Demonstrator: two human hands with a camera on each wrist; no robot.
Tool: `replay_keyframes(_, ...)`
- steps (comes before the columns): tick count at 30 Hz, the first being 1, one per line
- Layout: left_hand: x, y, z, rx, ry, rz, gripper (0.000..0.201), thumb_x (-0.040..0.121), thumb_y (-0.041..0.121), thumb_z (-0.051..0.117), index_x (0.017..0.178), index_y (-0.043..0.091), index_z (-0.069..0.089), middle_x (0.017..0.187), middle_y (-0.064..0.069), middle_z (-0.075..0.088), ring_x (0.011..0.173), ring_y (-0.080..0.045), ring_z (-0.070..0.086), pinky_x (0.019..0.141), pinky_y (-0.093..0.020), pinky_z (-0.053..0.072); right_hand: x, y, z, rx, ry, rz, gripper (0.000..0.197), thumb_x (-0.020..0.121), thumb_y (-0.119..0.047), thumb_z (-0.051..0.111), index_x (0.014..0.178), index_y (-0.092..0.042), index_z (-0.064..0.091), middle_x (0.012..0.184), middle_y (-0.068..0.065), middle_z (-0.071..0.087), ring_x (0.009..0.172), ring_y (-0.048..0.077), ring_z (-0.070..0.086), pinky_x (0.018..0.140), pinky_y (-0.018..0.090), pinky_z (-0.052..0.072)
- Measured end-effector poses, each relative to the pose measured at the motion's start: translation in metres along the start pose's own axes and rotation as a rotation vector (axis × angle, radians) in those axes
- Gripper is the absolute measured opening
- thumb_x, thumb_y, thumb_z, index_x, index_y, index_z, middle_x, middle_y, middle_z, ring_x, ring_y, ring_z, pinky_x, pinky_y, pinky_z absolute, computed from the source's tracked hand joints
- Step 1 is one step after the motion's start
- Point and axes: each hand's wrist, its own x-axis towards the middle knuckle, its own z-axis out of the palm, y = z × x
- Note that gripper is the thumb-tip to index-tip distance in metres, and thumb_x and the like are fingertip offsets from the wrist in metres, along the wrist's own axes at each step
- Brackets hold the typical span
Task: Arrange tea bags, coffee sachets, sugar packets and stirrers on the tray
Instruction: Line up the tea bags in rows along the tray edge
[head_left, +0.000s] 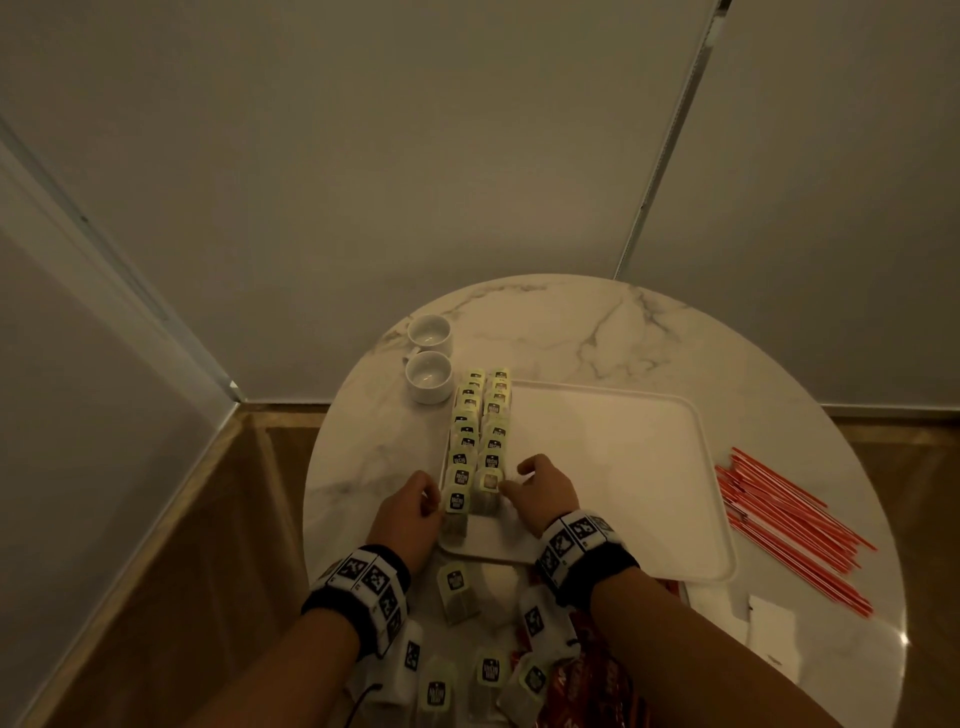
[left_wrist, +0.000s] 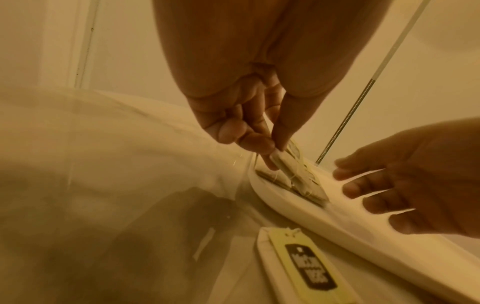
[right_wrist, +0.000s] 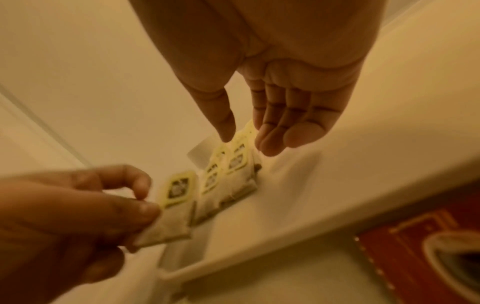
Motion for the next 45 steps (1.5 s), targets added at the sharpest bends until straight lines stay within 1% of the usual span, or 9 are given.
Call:
replay_keyframes(7, 0.002, -0.004, 0.002, 0.001, -0.003, 0.047, 0.013, 0.09, 0.009, 0.056, 0.084, 0.021, 0.057, 0.088, 0.007, 0.062, 0.082, -0.008, 0.058, 0.062, -0.009, 0.038, -0.043, 0.016, 0.001, -0.175, -0.121, -0.208, 0.02, 0.089, -0.035, 0.061, 0.104, -0.021, 0.06, 0.092, -0.006, 0.058, 0.084, 0.011, 0.055, 0.073, 0.02, 0.041)
replay_keyframes(13, -0.007, -0.002, 0.007, -0.193, -0.045, 0.091, 0.018, 0.087, 0.003, 0.059, 0.079, 0.019, 0.061, 0.093, 0.006, 0.068, 0.092, -0.006, 0.062, 0.077, -0.017, 0.051, -0.05, 0.013, 0.009, 0.013, -0.048, -0.191, 0.024, 0.088, -0.035, 0.063, 0.105, -0.018, 0.063, 0.089, -0.008, 0.057, 0.084, 0.01, 0.055, 0.07, 0.017, 0.042)
replay_keyframes(17, -0.017, 0.0, 0.009, -0.274, -0.077, 0.117, 0.018, 0.087, 0.002, 0.059, 0.08, 0.018, 0.058, 0.095, 0.006, 0.066, 0.095, -0.006, 0.06, 0.07, -0.012, 0.049, -0.045, 0.004, 0.017, 0.105, -0.1, -0.16, 0.004, 0.084, -0.021, 0.066, 0.086, -0.017, 0.066, 0.086, 0.002, 0.066, 0.078, 0.019, 0.062, 0.079, 0.037, 0.056)
replay_keyframes(20, -0.022, -0.005, 0.01, -0.13, -0.037, 0.075, 0.016, 0.086, 0.013, 0.063, 0.084, 0.022, 0.051, 0.087, 0.004, 0.063, 0.083, -0.014, 0.061, 0.071, -0.022, 0.051, -0.037, 0.005, 0.018, 0.116, -0.089, -0.111, 0.008, 0.083, -0.018, 0.066, 0.078, -0.012, 0.067, 0.08, 0.007, 0.066, 0.075, 0.02, 0.06, 0.076, 0.037, 0.055)
replay_keyframes(23, -0.031, -0.01, 0.014, 0.095, -0.124, 0.0, 0.023, 0.081, 0.026, 0.068, 0.089, 0.024, 0.046, 0.085, 0.005, 0.057, 0.074, -0.01, 0.055, 0.066, -0.023, 0.045, -0.025, 0.007, 0.017, 0.019, -0.079, -0.057, 0.016, 0.087, -0.02, 0.06, 0.094, -0.011, 0.071, 0.096, 0.007, 0.069, 0.089, 0.021, 0.061, 0.075, 0.027, 0.048)
replay_keyframes(27, -0.037, -0.011, 0.019, 0.415, -0.205, 0.001, 0.04, 0.076, 0.047, 0.07, 0.095, 0.023, 0.044, 0.098, 0.005, 0.045, 0.084, -0.014, 0.048, 0.071, -0.025, 0.04, -0.011, 0.004, 0.015, -0.121, -0.13, 0.014, 0.021, 0.09, -0.021, 0.057, 0.1, -0.008, 0.07, 0.103, 0.01, 0.069, 0.086, 0.02, 0.058, 0.074, 0.026, 0.045)
replay_keyframes(32, -0.038, -0.014, 0.023, 0.52, -0.235, 0.01, 0.06, 0.067, 0.059, 0.071, 0.104, 0.021, 0.043, 0.109, 0.0, 0.044, 0.097, -0.021, 0.05, 0.084, -0.035, 0.047, -0.003, 0.002, 0.014, -0.23, -0.138, 0.021, 0.023, 0.09, -0.025, 0.058, 0.098, -0.007, 0.07, 0.102, 0.011, 0.069, 0.083, 0.02, 0.057, 0.073, 0.027, 0.047)
replay_keyframes(38, -0.037, -0.016, 0.022, 0.564, -0.253, 0.038, 0.056, 0.074, 0.053, 0.069, 0.112, 0.017, 0.048, 0.115, -0.001, 0.042, 0.102, -0.021, 0.05, 0.088, -0.035, 0.047, -0.002, 0.002, 0.013, -0.28, -0.119, 0.001, 0.024, 0.089, -0.028, 0.06, 0.099, -0.007, 0.068, 0.102, 0.01, 0.068, 0.095, 0.025, 0.063, 0.077, 0.03, 0.048)
replay_keyframes(45, -0.036, -0.012, 0.013, 0.407, -0.38, 0.002, 0.026, 0.079, 0.019, 0.063, 0.089, 0.022, 0.04, 0.091, 0.002, 0.05, 0.082, -0.017, 0.05, 0.069, -0.029, 0.041, -0.004, 0.008, 0.015, -0.204, -0.07, -0.002, 0.017, 0.088, -0.032, 0.061, 0.092, -0.016, 0.059, 0.098, 0.004, 0.064, 0.084, 0.018, 0.055, 0.075, 0.028, 0.045)
